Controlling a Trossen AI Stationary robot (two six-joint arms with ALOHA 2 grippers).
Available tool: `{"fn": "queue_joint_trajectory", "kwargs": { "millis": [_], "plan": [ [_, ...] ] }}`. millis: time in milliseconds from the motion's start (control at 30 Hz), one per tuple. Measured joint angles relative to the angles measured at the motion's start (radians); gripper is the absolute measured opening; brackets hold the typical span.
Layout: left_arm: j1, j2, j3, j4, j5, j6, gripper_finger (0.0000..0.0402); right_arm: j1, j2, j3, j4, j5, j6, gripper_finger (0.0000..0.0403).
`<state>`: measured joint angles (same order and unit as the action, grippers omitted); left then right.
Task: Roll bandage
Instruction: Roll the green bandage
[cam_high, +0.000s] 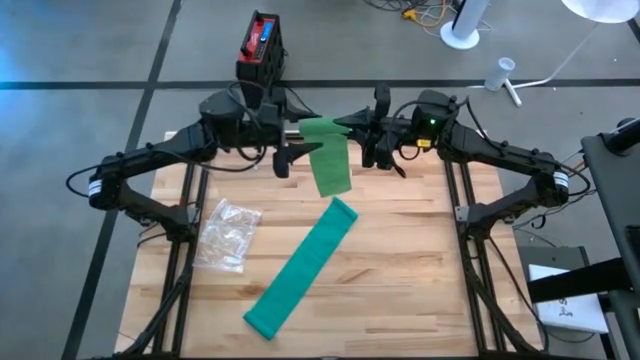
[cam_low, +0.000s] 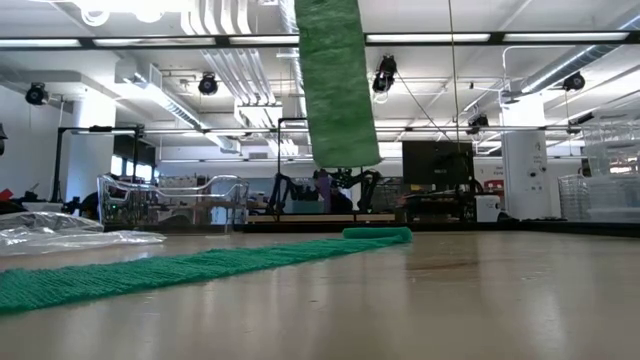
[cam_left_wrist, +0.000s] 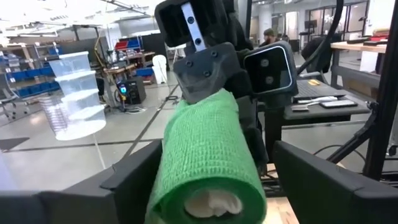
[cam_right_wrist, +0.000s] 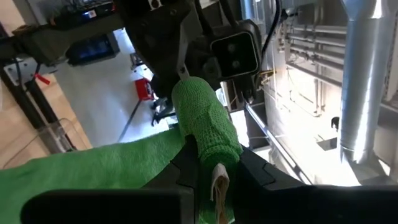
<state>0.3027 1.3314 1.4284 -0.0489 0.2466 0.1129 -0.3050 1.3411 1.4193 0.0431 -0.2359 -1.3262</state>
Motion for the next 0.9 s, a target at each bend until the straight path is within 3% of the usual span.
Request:
{"fn": "queue_joint_trajectory", "kwargs": {
  "millis": [300,533,667,900],
  "plan": [
    [0.000,0.002,0.000,0.016,-0.001,-0.029,0.0241,0.000,0.000,0.000,0.004,0.020,-0.002,0.0045],
    [0.001,0.004,0.000,0.015,-0.011,-0.041,0.0110,0.001,0.000,0.000,-0.003,0.021,0.063,0.0054],
    [0.006,0.004,0.000,0.014,-0.007,-0.029,0.0036,0.000,0.000,0.000,-0.004,0.028,0.247,0.0087],
    [0.008,0.004,0.000,0.008,0.003,0.068,0.0040,-0.001,-0.002,0.003,-0.016,0.031,0.724,0.0186]
  ]
}}
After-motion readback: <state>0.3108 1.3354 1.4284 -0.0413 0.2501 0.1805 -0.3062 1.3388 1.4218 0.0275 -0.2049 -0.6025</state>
